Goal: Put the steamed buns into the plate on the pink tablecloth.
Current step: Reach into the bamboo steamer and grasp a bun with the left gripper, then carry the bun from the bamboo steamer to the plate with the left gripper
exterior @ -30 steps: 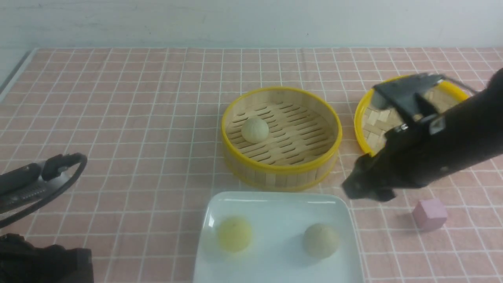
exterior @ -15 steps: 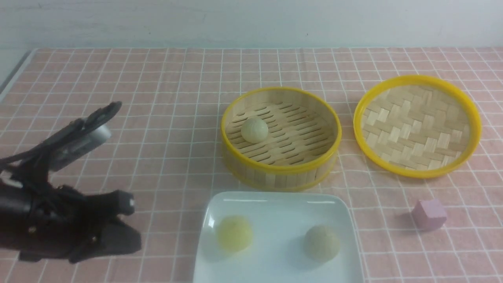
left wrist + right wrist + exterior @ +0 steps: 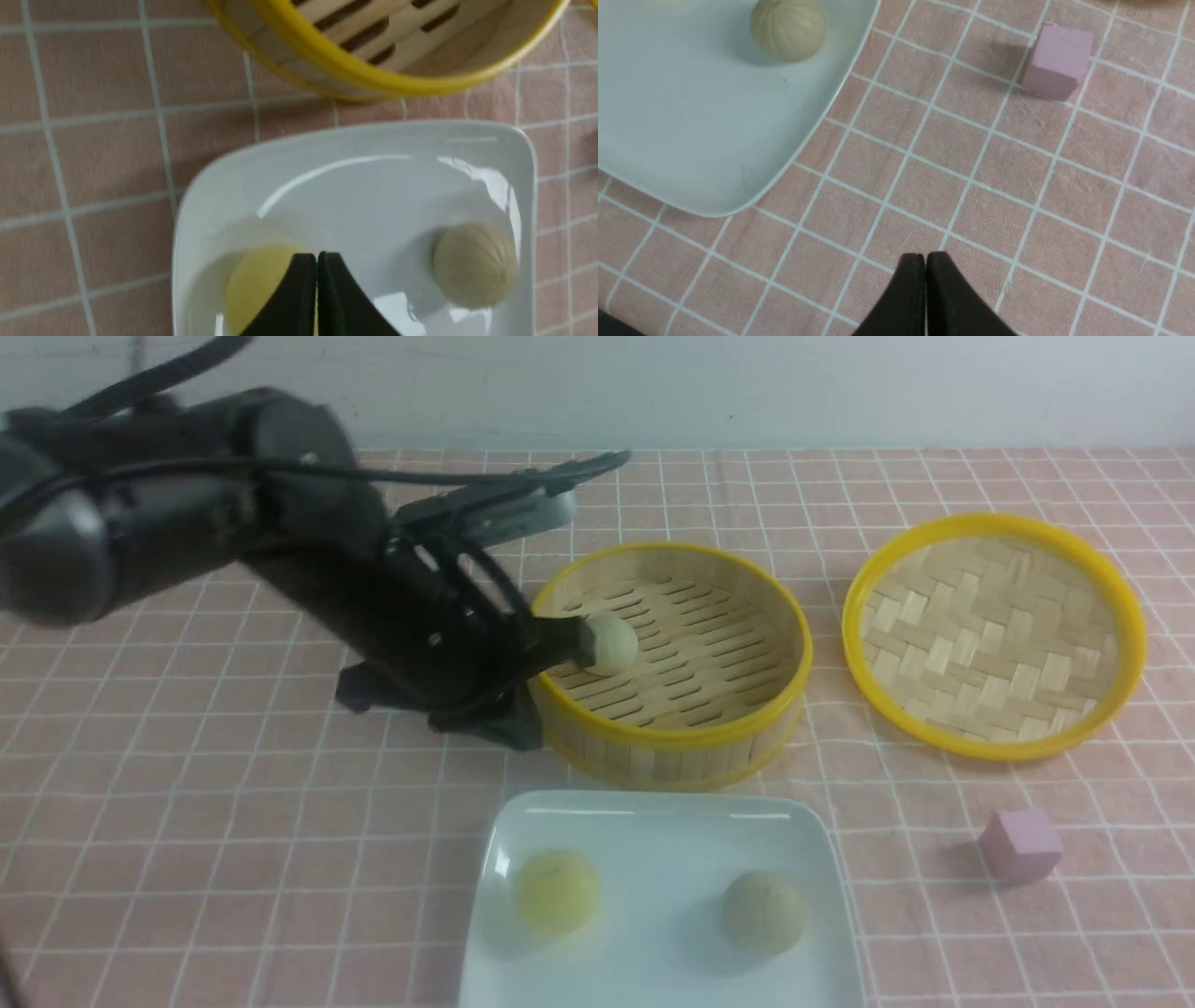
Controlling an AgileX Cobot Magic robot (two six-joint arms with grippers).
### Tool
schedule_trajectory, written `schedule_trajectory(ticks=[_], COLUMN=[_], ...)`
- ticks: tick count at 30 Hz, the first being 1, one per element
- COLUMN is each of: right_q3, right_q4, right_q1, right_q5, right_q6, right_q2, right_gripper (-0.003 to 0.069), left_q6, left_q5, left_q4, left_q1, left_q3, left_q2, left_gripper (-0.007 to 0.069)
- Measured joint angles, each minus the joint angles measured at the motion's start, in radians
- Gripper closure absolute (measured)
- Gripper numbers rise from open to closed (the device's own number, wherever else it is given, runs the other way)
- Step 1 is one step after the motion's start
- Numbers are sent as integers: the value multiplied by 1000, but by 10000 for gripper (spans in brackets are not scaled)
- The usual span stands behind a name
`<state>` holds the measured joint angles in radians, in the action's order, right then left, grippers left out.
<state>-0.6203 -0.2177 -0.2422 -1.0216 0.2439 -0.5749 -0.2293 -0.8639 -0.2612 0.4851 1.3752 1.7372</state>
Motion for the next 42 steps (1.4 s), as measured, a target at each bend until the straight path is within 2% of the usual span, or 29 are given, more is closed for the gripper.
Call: schedule_trajectory(ticks=[5, 10, 17, 20, 23, 26, 28, 32, 39, 42], right_q3=[0, 0, 0, 0, 0, 0, 0, 0, 0, 0], right_q4=[0, 1, -1, -2, -2, -2, -4, -4, -6, -8], right_q1=[0, 0, 0, 0, 0, 0, 0, 0, 0, 0], right_q5=[20, 22, 22, 24, 24, 24, 24, 19, 5, 4], right_q6=[0, 0, -1, -2, -4, -19, -26, -36, -38, -38], right_q2=[3, 3, 3, 3, 3, 3, 3, 3, 3, 3], right_gripper=[659, 651, 642, 636, 631, 631, 631, 626, 617, 616], left_q6=[-124, -156, -160, -162, -165, -171, -142, -30, 2, 47], left_q5=[-46, -30, 71, 87, 78, 46, 2, -101, -315, -366], left_q4=[231, 373, 464, 473, 472, 437, 393, 355, 328, 261], left_q1=[76, 110, 112, 112, 113, 115, 121, 136, 139, 139], left_q3=[262, 445, 509, 509, 509, 510, 510, 509, 516, 449], left_q2=[176, 321, 435, 465, 476, 461, 427, 296, 49, -22], left_gripper=[438, 321, 306, 336, 428, 558, 596, 599, 599, 599])
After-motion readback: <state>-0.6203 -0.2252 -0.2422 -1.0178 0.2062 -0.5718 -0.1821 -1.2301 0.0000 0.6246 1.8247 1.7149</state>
